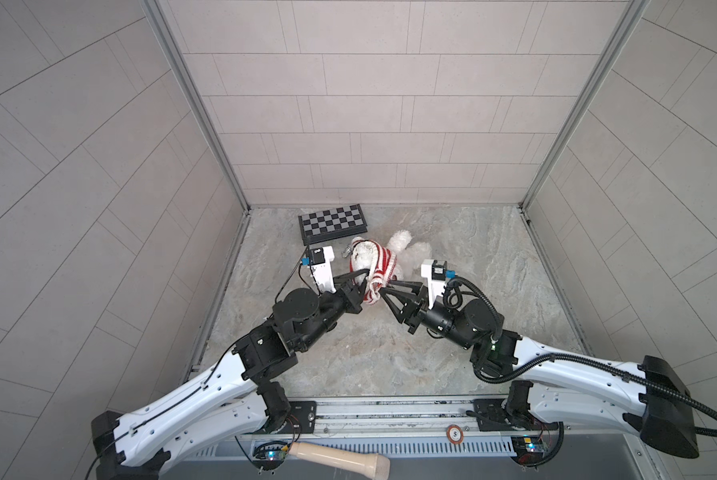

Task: Dress the teddy bear

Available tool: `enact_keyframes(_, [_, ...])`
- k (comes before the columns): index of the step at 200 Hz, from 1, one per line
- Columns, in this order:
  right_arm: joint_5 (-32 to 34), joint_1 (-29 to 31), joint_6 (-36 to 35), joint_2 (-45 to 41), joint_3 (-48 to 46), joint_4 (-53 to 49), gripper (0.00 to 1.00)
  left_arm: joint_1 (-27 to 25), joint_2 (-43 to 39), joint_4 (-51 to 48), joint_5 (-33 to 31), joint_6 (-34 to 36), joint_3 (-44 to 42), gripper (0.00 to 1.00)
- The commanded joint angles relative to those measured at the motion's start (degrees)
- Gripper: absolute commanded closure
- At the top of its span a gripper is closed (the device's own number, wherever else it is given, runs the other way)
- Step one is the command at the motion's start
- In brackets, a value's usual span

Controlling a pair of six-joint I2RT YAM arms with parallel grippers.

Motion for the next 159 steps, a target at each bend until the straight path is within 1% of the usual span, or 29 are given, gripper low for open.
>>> enact_keyframes(1, [0.05,-0.36,1.34,0.78,1.46,1.14,0.70,-0.71,-0.14,5.29,0.15,-0.65,0.06,1.00])
enact_keyframes(59, [-0.72,-0.88,2.65,2.42,1.30,2.49,0.75,-1.08,0.27,7.50,0.15,-1.55,-0.27,1.00])
enact_keyframes(71, [-0.62,-1.06,2.65,2.59,0.98,2.96,0.79,-1.10,0.11,7.81,0.15,-1.82,-0.58,1.00])
enact_keyframes(107, [-1.32,-1.15,2.15,2.40,-0.08,4.87,0.97,-1.07,-0.34,7.39,-0.61,-2.49,-0.50,1.00])
enact_keyframes(114, [-1.56,-1.15,1.78,2.15,-2.62,6.35,0.99,-1.07,-0.48,7.17,-0.88,-2.75,-0.48,1.00])
enact_keyframes(129, [-3.15,-1.15,1.16,1.78,-4.74,8.75,1.00,-1.07,-0.83,6.76,-1.83,-3.16,-0.50,1.00])
enact_keyframes(144, [-5.87,-1.07,-0.31,1.65,-5.68,8.71,1.00,-1.08,-1.05,6.42,-2.35,-2.91,-0.35,1.00])
enact_keyframes(159, [-6.87,-0.98,-0.47,1.81,-7.32,10.74,1.00,-1.07,-1.11,6.50,-2.44,-2.95,-0.24,1.00])
